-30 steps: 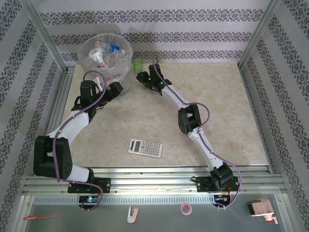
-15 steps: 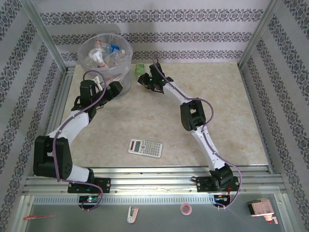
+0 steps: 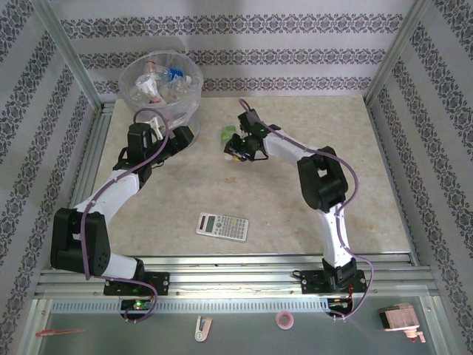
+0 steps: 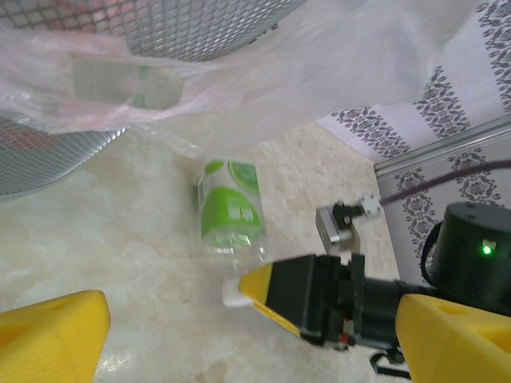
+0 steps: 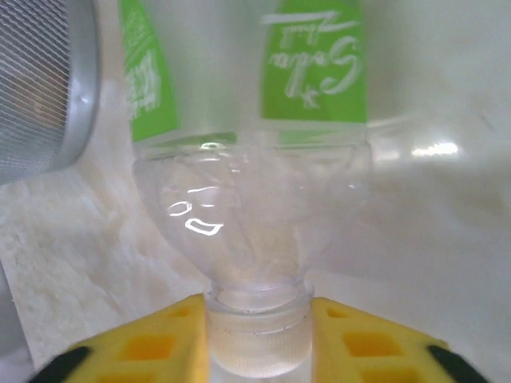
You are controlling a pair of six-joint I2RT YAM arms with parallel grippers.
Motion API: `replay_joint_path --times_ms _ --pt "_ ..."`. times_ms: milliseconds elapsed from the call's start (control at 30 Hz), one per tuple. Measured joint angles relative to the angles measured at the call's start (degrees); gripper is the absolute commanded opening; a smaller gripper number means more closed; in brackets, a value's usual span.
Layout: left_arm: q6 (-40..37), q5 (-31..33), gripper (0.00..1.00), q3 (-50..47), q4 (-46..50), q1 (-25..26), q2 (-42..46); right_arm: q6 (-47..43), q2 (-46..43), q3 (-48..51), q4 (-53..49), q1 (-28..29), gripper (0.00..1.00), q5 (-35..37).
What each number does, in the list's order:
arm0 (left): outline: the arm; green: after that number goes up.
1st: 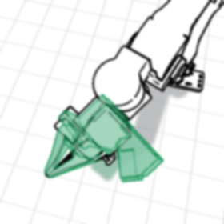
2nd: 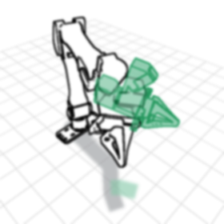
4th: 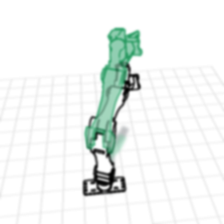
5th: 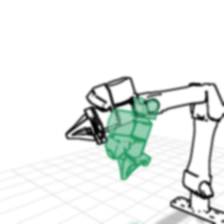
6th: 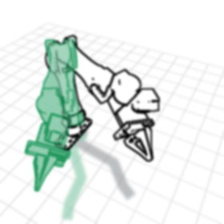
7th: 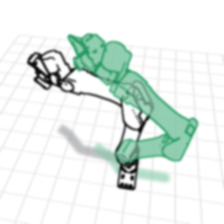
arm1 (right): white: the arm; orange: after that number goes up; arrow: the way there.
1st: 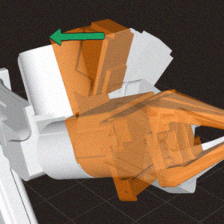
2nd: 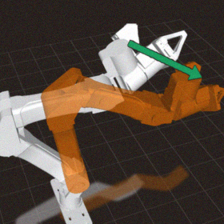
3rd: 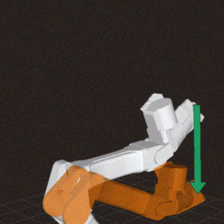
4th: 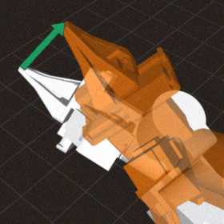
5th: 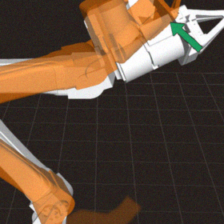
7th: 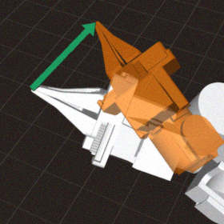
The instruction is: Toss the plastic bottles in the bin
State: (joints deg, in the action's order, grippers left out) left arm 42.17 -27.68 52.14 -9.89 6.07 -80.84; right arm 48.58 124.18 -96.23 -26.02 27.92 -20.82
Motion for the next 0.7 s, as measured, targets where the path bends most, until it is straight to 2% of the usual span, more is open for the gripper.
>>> replay_joint_path --times_ms 67,167,333,500,700 --pt "-0.17 0.02 0.96 0.0 0.02 0.0 1.64 -0.87 -1.86 1.18 -3.74 0.11 0.69 0.0" --pt "-0.37 -0.24 0.97 0.0 0.04 0.0 4.96 -2.73 -3.32 1.2 -9.27 0.11 0.79 0.5" --pt "-0.61 -0.81 0.99 0.0 1.01 0.0 10.56 -7.32 -4.02 -5.05 -21.03 0.09 0.83 4.59" --pt "-1.62 -0.83 1.0 0.02 4.39 0.0 15.67 -14.84 0.42 -25.07 -32.94 -0.33 0.85 11.02" --pt "-2.78 -1.27 1.0 0.68 9.07 0.0 18.91 -27.76 14.67 -52.09 -43.93 -0.96 0.87 13.97"
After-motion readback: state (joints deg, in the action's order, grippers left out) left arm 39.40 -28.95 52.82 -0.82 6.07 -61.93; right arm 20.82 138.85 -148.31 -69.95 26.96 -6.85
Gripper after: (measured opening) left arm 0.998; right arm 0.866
